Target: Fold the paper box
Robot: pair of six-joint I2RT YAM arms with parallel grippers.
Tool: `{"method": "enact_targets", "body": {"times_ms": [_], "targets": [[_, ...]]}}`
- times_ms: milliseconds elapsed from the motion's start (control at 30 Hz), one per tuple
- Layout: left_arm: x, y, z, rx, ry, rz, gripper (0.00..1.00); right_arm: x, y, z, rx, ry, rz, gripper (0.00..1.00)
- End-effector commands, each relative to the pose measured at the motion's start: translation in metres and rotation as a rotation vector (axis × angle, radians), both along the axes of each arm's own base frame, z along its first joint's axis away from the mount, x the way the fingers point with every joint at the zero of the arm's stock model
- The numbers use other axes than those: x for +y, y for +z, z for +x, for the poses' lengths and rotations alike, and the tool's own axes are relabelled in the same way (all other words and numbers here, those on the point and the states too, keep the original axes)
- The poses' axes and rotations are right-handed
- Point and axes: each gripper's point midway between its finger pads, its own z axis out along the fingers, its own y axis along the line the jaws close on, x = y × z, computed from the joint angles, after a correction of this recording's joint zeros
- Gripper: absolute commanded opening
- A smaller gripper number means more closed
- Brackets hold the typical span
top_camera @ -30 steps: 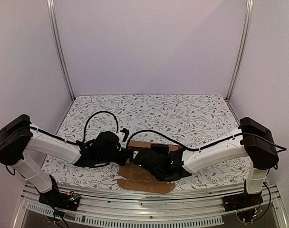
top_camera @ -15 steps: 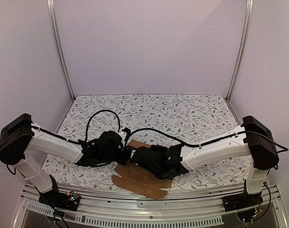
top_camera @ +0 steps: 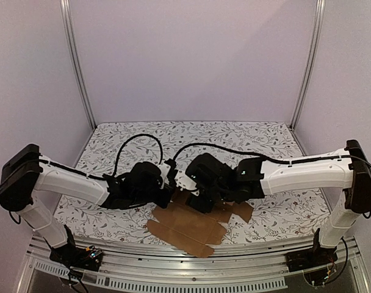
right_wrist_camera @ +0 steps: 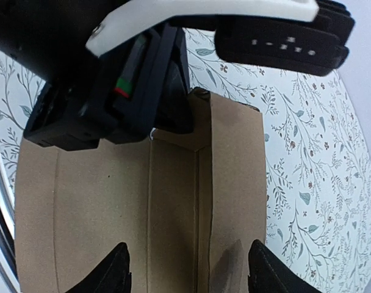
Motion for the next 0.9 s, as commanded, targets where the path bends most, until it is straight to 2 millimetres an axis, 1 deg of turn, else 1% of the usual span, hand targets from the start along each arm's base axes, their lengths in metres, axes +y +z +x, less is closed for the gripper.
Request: {"method": "enact_targets", "body": {"times_ms": [0, 67, 167, 300, 367, 500, 567, 600, 733, 767, 867], "targets": [[-0.019, 0.009, 0.006, -0.053, -0.062, -0.007, 0.00, -0.010, 0.020, -0.005, 0.203, -0.011, 0.177, 0.68], [-0.025, 0.009, 0.007, -0.058, -0.096, -0.008, 0.00, -0.016, 0.028, 0.000, 0.217, -0.025, 0.224, 0.70], [-0.035, 0.009, 0.010, -0.072, -0.143, -0.010, 0.00, -0.021, 0.038, 0.006, 0.248, -0.033, 0.294, 0.71], [-0.044, 0.012, 0.014, -0.124, -0.187, -0.005, 0.00, -0.025, 0.057, 0.017, 0.259, -0.066, 0.401, 0.72], [-0.049, 0.014, 0.015, -0.152, -0.217, 0.004, 0.00, -0.027, 0.061, 0.026, 0.262, -0.111, 0.437, 0.72], [-0.057, 0.006, 0.015, -0.150, -0.274, 0.046, 0.00, -0.030, 0.058, 0.045, 0.293, -0.205, 0.488, 0.69], [-0.062, 0.004, 0.013, -0.146, -0.299, 0.039, 0.00, -0.030, 0.053, 0.055, 0.324, -0.262, 0.522, 0.65], [-0.065, 0.003, 0.013, -0.150, -0.304, 0.032, 0.00, -0.029, 0.052, 0.058, 0.328, -0.273, 0.536, 0.61], [-0.071, -0.001, 0.015, -0.155, -0.315, 0.012, 0.00, -0.026, 0.039, 0.066, 0.340, -0.312, 0.543, 0.43], [-0.072, -0.003, 0.015, -0.150, -0.317, 0.010, 0.00, -0.025, 0.036, 0.067, 0.338, -0.319, 0.545, 0.37], [-0.077, -0.008, 0.016, -0.144, -0.324, 0.002, 0.00, -0.024, 0.027, 0.071, 0.336, -0.341, 0.563, 0.23]]}}
